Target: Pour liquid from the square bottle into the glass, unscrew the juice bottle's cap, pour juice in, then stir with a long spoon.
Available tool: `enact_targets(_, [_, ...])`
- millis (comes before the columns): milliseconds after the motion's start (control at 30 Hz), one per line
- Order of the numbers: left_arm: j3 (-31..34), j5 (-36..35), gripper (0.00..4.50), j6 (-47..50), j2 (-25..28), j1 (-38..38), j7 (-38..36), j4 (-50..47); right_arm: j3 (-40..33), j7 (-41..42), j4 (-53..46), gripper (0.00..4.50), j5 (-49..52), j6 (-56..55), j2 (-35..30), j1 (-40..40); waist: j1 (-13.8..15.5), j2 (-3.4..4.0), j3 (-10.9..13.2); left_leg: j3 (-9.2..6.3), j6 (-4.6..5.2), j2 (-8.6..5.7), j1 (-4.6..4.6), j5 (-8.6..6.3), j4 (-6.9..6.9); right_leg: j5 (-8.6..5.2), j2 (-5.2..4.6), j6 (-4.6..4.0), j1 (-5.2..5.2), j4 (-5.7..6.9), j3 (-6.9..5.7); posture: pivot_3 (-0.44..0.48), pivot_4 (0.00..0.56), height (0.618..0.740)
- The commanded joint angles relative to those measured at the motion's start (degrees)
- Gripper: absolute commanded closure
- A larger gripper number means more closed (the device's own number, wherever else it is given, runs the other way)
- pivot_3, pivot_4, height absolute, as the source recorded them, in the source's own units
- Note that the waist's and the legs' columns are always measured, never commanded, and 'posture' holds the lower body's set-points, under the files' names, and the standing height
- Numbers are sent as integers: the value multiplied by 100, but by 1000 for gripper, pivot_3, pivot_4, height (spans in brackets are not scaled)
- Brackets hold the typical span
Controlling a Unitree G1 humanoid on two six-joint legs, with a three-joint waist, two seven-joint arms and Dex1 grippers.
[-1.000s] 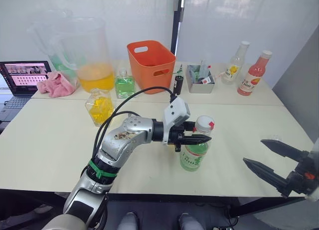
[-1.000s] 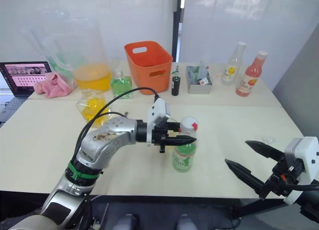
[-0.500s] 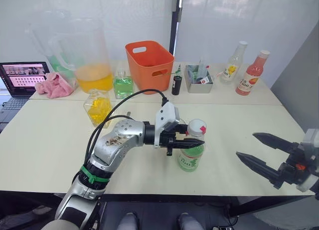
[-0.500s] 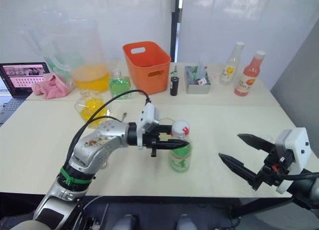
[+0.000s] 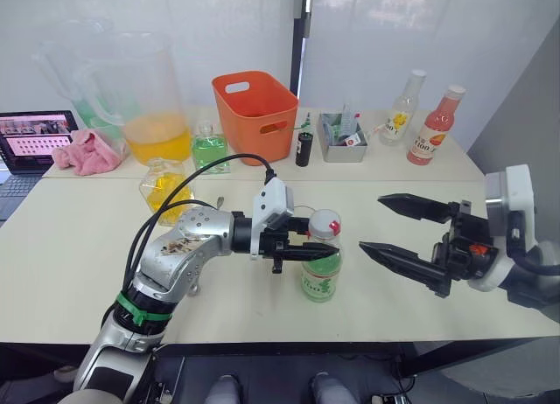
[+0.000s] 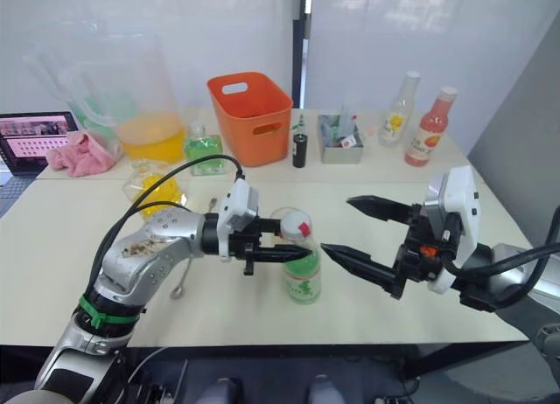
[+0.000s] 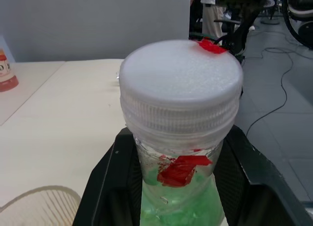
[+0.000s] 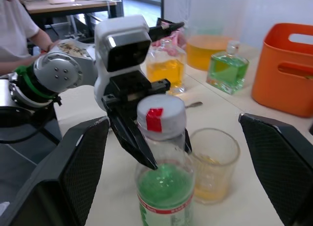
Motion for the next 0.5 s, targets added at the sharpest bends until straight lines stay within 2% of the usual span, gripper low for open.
enact_targets(33, [121, -12, 3046, 320, 233, -78, 100, -259, 10, 5, 52, 0, 168, -4, -77, -210, 0, 0, 0, 0, 0, 0, 0, 0, 0, -1, 0, -1, 0, -1, 0, 0, 150, 740])
enact_targets(233, [195, -160, 3046, 841, 584, -318, 145, -464, 230, 120, 170, 0, 4, -41, -46, -422, -12, 0, 0, 2, 0, 0, 0, 0, 2, -2, 0, -5, -3, 2, 1, 0, 150, 740])
enact_targets(367, [154, -122, 3046, 985, 612, -284, 307, -463, 464, 126, 185, 0, -139, -28, -21, -590, -2, 0, 0, 2, 0, 0, 0, 0, 2, -2, 0, -5, -3, 1, 1, 0, 150, 740])
enact_targets(500, [119, -155, 3046, 924, 424, -141, 444, -430, 695, 21, 206, 0, -271, -5, -17, -836, 2, 0, 0, 3, 0, 1, 1, 0, 2, -2, -1, -5, -2, 1, 2, 0, 150, 740])
